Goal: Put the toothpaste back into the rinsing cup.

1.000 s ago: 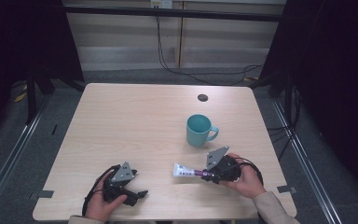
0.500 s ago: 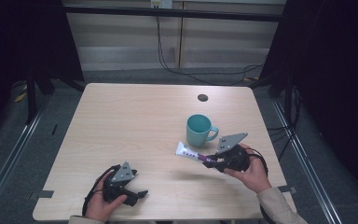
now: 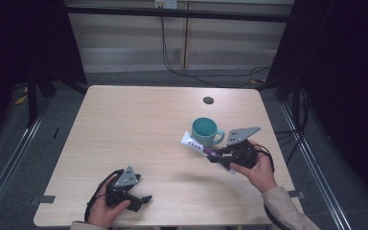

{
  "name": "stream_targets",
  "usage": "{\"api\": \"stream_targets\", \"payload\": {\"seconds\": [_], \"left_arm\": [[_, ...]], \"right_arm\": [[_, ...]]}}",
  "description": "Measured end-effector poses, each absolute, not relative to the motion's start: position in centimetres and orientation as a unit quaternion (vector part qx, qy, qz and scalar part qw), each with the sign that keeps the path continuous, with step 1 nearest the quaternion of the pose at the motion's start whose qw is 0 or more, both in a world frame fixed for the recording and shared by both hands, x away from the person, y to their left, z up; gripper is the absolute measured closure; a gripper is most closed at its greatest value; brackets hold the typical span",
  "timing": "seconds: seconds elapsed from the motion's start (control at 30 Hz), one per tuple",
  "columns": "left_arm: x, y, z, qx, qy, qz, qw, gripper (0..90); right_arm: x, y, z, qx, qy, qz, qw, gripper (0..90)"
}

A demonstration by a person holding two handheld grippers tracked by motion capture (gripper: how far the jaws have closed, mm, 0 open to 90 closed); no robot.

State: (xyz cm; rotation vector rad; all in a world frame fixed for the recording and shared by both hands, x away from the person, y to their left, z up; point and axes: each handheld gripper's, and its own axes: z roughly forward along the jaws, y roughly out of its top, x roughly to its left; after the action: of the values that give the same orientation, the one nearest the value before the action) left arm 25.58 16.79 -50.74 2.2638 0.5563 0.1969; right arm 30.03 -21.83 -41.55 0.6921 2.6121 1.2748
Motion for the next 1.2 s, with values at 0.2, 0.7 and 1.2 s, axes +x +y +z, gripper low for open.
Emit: {"api": "stream_targets", "payload": {"seconds": [0.2,0.7,1.2], "left_arm": [[25.6,16.8,-50.7,0.891,0.219,0.078,0.391,15.0],[25.6,16.8,-50.7,0.891,0.219,0.078,0.39,15.0],[25.6,16.8,-50.7,0.891,0.219,0.078,0.39,14.9]], "right_arm": [[30.4,-21.9,-41.1,0.242,0.862,0.437,0.08,75.1],[31.3,-22.1,-39.9,0.265,0.834,0.478,0.079,75.2],[31.9,-22.2,-39.5,0.285,0.813,0.5,0.086,75.2]]}}
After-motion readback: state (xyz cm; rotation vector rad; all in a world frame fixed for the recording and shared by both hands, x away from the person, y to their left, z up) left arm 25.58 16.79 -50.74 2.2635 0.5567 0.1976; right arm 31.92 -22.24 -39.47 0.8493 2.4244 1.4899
